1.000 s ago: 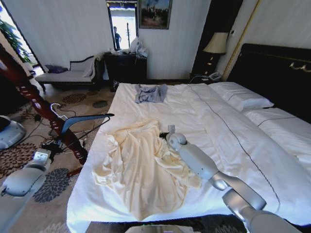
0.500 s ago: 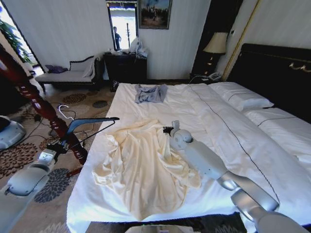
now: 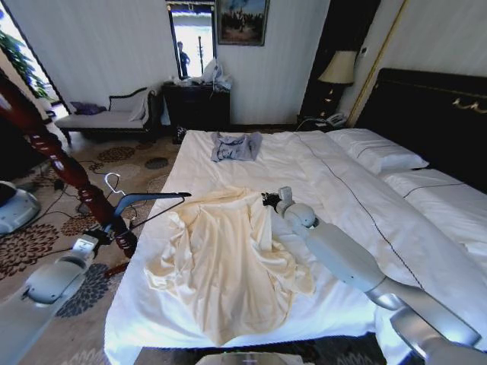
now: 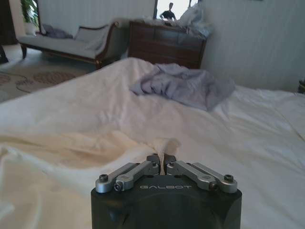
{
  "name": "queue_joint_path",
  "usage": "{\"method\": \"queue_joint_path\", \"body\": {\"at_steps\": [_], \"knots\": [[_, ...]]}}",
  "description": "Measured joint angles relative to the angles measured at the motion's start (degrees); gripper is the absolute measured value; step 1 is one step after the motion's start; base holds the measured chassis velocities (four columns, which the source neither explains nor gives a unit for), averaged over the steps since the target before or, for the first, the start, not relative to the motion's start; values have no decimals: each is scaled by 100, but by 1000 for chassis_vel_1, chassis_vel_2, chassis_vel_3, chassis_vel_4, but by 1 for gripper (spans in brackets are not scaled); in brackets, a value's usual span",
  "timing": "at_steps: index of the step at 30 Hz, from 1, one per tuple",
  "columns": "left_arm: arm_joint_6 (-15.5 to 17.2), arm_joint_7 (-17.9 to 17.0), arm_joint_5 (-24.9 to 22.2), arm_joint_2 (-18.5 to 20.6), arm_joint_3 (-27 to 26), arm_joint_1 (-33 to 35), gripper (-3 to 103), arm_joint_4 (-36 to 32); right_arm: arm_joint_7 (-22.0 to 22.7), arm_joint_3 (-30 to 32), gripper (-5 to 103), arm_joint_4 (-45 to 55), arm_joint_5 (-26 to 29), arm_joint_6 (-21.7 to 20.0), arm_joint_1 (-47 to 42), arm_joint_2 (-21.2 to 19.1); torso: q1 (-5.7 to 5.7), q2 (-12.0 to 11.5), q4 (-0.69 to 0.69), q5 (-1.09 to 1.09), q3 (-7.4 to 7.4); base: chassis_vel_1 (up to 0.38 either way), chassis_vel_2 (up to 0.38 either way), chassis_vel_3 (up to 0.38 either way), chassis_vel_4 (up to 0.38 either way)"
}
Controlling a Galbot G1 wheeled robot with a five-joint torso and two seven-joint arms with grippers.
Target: Pick up the clothes from the bed and hang them on the clothes hanger.
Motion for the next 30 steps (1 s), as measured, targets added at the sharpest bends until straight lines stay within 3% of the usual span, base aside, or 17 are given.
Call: {"method": "queue_joint_path", "body": {"at_steps": [6, 10, 14, 18, 19, 21, 25, 30], "knots": [[21, -1, 11, 140, 848, -578, 18, 171, -7, -80, 2, 362, 116, 29, 142, -7, 0, 0, -2, -2, 0, 0, 0, 0, 0], [-7, 80, -29, 372, 993, -791, 18, 302, -9, -110, 2, 539, 167, 30, 181, -18, 0, 0, 1, -2, 0, 0, 0, 0, 0], [-31, 191, -311, 943, 1270, -1318, 18, 376, -73, -161, 2, 715, 154, 85, 187, -25, 0, 0, -1, 0, 0, 0, 0, 0, 0], [-27, 233, -498, 1212, 1694, -1895, 18, 395, -88, -186, 2, 762, 131, 116, 199, 5, 0, 0, -1, 0, 0, 0, 0, 0, 0], [-27, 233, -498, 1212, 1694, -1895, 18, 395, -88, -186, 2, 762, 131, 116, 199, 5, 0, 0, -1, 0, 0, 0, 0, 0, 0], [21, 236, -606, 1193, 2335, -2511, 18, 462, -89, -188, 2, 785, 134, 120, 213, 29, 0, 0, 2, 1, 0, 0, 0, 0, 0], [152, 184, -618, 784, 3529, -3645, 18, 681, -72, -184, 2, 832, 191, 120, 237, 25, 0, 0, -3, -2, 0, 0, 0, 0, 0], [261, 147, -579, 428, 4114, -4267, 18, 904, -10, -173, 2, 890, 269, 97, 267, 7, 1, 0, -3, 0, 1, 0, 0, 0, 0]]}}
